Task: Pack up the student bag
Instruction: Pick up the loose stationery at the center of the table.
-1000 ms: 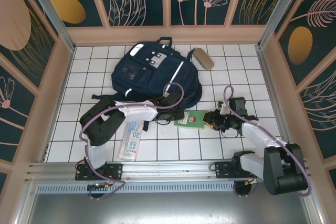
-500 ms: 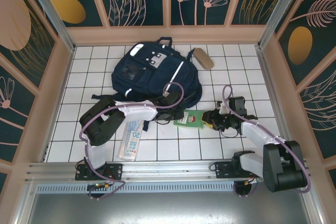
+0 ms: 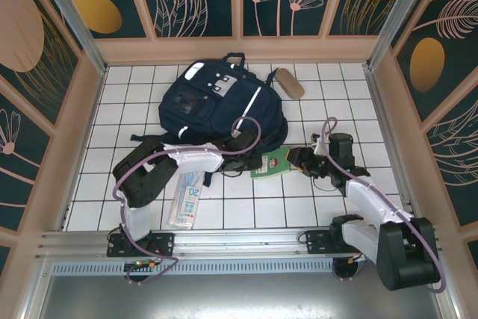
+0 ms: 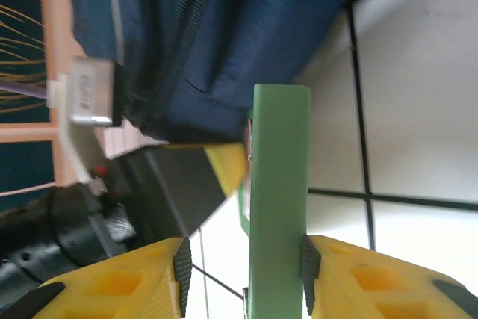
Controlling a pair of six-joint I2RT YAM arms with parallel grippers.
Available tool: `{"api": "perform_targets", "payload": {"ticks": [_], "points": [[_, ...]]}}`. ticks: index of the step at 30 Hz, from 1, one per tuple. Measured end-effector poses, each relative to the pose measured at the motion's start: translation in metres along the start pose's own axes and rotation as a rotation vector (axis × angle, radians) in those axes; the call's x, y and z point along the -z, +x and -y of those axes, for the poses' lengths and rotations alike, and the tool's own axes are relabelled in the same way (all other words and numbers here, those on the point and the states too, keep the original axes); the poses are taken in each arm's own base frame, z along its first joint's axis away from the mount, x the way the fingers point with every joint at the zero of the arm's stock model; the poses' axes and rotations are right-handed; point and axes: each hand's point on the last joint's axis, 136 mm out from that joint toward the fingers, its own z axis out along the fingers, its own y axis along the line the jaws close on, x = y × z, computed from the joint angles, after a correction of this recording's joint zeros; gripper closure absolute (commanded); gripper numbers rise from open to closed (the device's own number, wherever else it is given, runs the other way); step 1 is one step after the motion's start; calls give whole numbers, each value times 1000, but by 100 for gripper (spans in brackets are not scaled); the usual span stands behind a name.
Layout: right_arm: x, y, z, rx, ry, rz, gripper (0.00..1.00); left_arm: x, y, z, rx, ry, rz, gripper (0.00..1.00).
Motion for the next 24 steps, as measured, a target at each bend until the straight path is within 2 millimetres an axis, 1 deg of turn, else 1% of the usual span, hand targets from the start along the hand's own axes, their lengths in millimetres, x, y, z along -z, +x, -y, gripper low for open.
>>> {"api": "perform_targets", "payload": {"ticks": [2,3,5,7,8,10,12,15,18,24], "points": [[1,-5,-9,20,-29,37,52,0,1,4,5,20,-7,71],[1,-5,-15,32,-49,42,52,0,3,11,3,52,-19,71],[-2,-2,-26,54,-82,38,53,-2,16,21,-13,89,-64,71],[-4,0,-31,59,-100,30,55,-7,31,24,-31,99,-104,71],[-5,1,-32,55,-103,25,56,-6,32,26,-33,107,-107,71],[-7,0,-30,46,-98,21,60,-6,33,27,-32,114,-114,71],[-7,-2,-30,46,-84,21,60,-6,33,27,-31,115,-116,71],[-6,-5,-28,61,-45,22,61,-6,33,27,-30,116,-117,71],[-4,-7,-25,76,5,16,65,-6,33,27,-30,116,-117,71],[0,-10,-8,95,105,14,85,-5,32,25,-34,106,-114,71]]}}
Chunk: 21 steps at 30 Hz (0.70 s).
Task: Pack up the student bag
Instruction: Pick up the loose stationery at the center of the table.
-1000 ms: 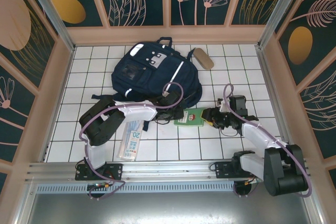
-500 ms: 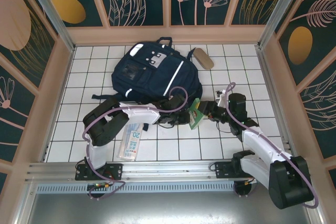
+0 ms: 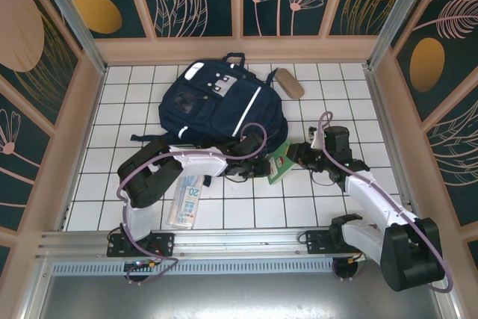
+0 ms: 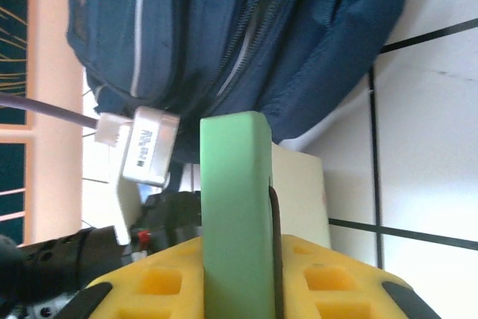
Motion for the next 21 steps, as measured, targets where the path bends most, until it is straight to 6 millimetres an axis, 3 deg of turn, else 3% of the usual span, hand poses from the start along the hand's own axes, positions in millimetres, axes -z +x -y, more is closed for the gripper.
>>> {"api": "perform_targets", "payload": {"ticks": [4,10,14,21], "points": [[2,2,7,-3,44,-6,100,8,2,-4,-7,-28,-9,70],[11,3,13,-23,75,2,100,34,-4,1,-42,-58,9,65],[18,-9,15,-45,82,40,100,59,-37,26,-103,-50,95,61],[34,-30,15,-103,56,109,100,102,-128,49,-205,-131,318,53]]}}
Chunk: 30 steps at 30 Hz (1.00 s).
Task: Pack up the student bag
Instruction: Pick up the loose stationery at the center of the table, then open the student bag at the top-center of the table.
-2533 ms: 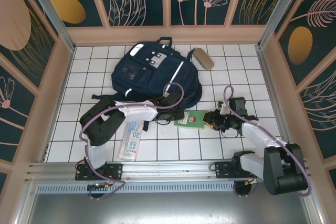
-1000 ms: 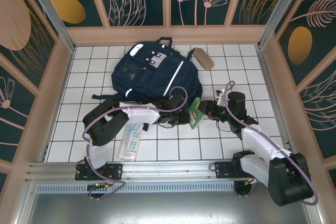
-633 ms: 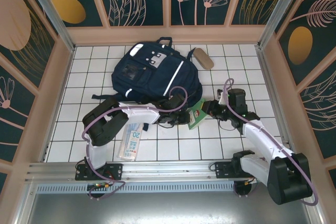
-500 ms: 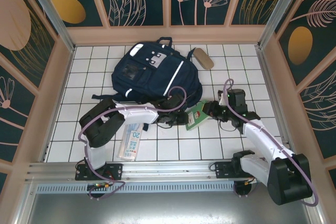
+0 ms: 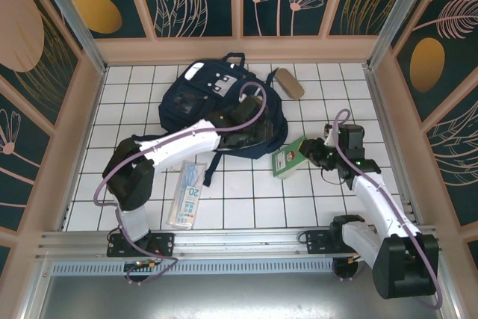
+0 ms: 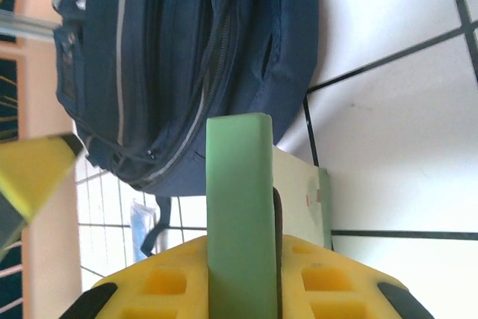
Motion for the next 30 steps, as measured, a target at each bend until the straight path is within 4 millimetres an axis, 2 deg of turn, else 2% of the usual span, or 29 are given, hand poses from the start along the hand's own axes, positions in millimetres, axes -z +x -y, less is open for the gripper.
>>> {"api": "perform_targets", "payload": {"ticks": [3,6,12,15,17,18,22,27,30], "points": [[7,-10,-1,-30,-19,32,100,-11,-30,-10,-59,-86,61,52],[11,-18,-2,-49,-37,55,100,-29,-43,-21,-132,-181,72,49],[13,-24,-6,-74,-68,71,100,-68,-44,-35,-271,-303,32,43],[15,-27,-7,-80,-78,79,100,-84,-40,-40,-321,-335,3,44],[17,-30,-8,-80,-83,88,100,-92,-37,-44,-348,-361,-14,50],[18,-32,-8,-80,-84,95,100,-96,-35,-47,-363,-374,-23,57],[24,-42,-14,-72,-99,121,100,-101,-31,-51,-399,-401,-36,99],[31,-54,-28,-55,-144,144,100,-96,-35,-48,-422,-417,-22,100],[33,-60,-35,-50,-169,156,100,-87,-43,-45,-411,-404,-13,100]]}}
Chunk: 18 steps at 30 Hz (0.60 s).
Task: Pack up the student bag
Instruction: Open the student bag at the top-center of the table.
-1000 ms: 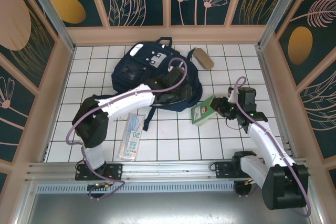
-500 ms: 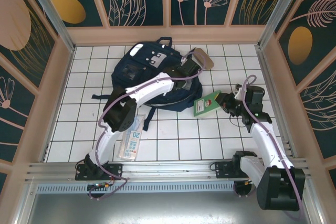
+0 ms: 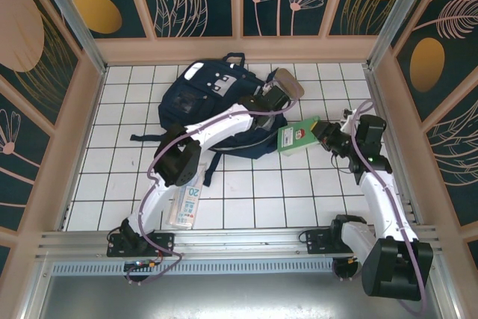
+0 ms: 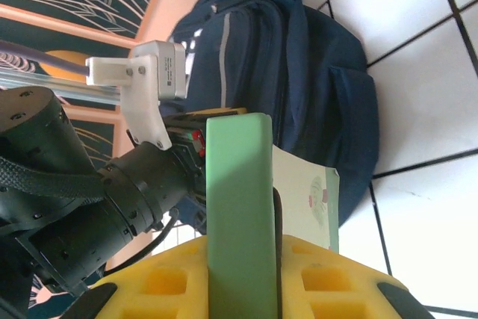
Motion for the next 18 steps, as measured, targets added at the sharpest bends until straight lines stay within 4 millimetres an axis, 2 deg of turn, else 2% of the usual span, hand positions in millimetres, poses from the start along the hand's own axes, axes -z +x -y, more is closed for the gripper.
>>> {"api": "perform_targets", "payload": {"ticks": [4,8,11,14,18], "points": [[-4,-7,-5,-17,-29,14,100,26,-24,-17,57,41,36,100],[-10,-18,-10,-38,-63,32,100,65,-63,-56,168,87,110,100],[-20,-22,-14,-50,-84,27,100,88,-83,-88,257,135,153,100],[-39,-22,-27,-42,-110,-4,100,99,-93,-112,330,190,167,100],[-71,-17,-51,-22,-159,-47,100,101,-96,-127,382,242,161,100]]}}
